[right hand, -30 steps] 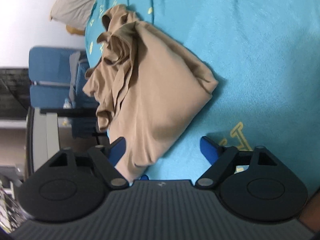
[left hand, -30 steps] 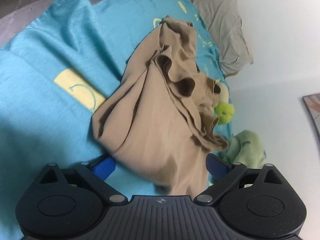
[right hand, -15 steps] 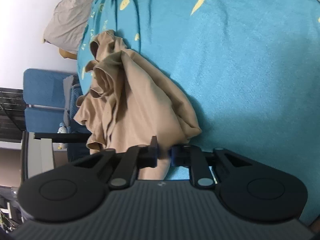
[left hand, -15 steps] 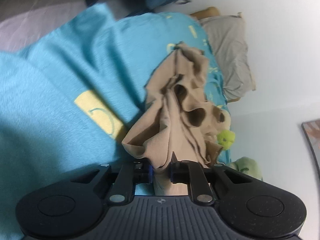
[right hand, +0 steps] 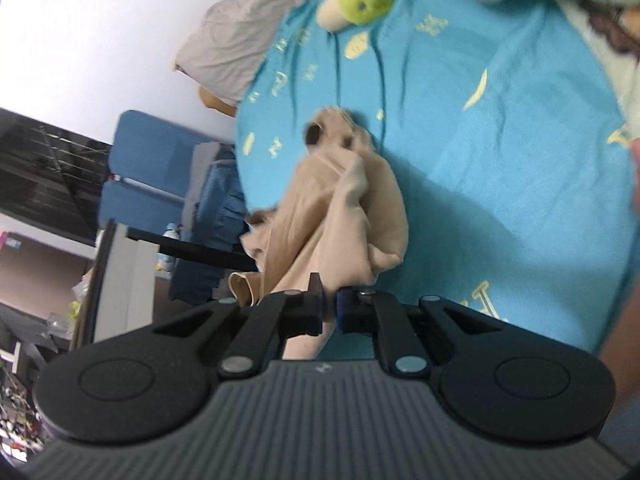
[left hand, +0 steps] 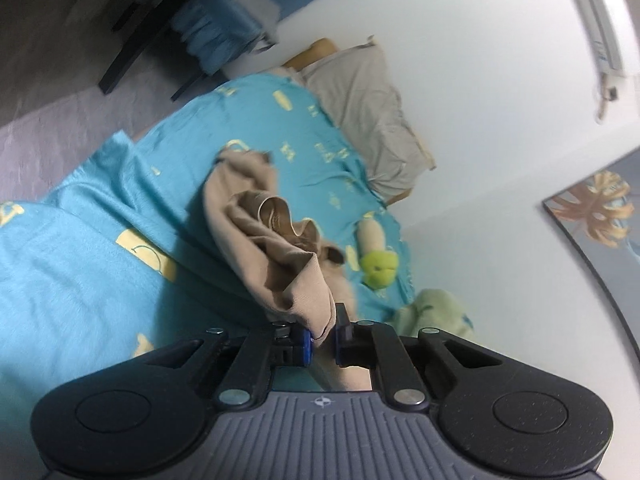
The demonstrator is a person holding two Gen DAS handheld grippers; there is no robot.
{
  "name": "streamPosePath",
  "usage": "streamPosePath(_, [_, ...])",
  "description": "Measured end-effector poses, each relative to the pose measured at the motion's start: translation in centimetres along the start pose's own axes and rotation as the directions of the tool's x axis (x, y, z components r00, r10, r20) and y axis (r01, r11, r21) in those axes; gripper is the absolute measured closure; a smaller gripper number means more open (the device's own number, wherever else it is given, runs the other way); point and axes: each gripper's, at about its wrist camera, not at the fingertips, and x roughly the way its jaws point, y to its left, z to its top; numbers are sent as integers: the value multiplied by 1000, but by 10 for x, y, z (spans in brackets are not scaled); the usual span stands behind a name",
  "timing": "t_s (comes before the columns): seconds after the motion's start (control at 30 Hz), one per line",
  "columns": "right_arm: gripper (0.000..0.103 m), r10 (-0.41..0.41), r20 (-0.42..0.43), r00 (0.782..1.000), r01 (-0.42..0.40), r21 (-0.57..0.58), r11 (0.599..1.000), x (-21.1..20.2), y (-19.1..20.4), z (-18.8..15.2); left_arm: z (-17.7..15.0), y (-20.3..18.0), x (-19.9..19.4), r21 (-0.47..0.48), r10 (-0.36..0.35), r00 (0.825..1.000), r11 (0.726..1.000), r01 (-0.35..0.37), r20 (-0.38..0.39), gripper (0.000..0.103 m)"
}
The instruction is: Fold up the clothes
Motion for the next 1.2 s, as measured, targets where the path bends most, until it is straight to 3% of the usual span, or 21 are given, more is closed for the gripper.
streamPosePath(0.23, [94, 32, 63, 997, -29, -46, 998, -74, 7, -39, -53, -38, -82, 3, -30, 998, 1000, 30, 52, 93])
streamPosePath(0.43, [94, 27, 44, 999, -24, -53, 998, -85, 6, -41, -64, -45, -98, -24, -7, 998, 1000, 8, 65, 92])
streamPosePath(0.6, [94, 8, 31, 999, -5, -77, 997, -53, 23, -18, -33, -46, -65, -27, 37, 998, 999, -36, 55, 90])
streamPosePath(0.87, [94, -102, -19, 995, 99, -119, 988, 60, 42, 30, 38, -29, 38, 27, 167, 985, 985, -168, 35, 89])
streamPosePath(1.03, [94, -192, -55, 980, 180, -174, 968, 130, 29, 48, 59, 0, 110, 149, 217, 976, 965, -216, 10, 89])
streamPosePath(1.2, [94, -208, -88, 974, 193, -158, 969, 173, 6, 55, 63, 28, 158, 264, 267, 964, 929, -258, 5, 89])
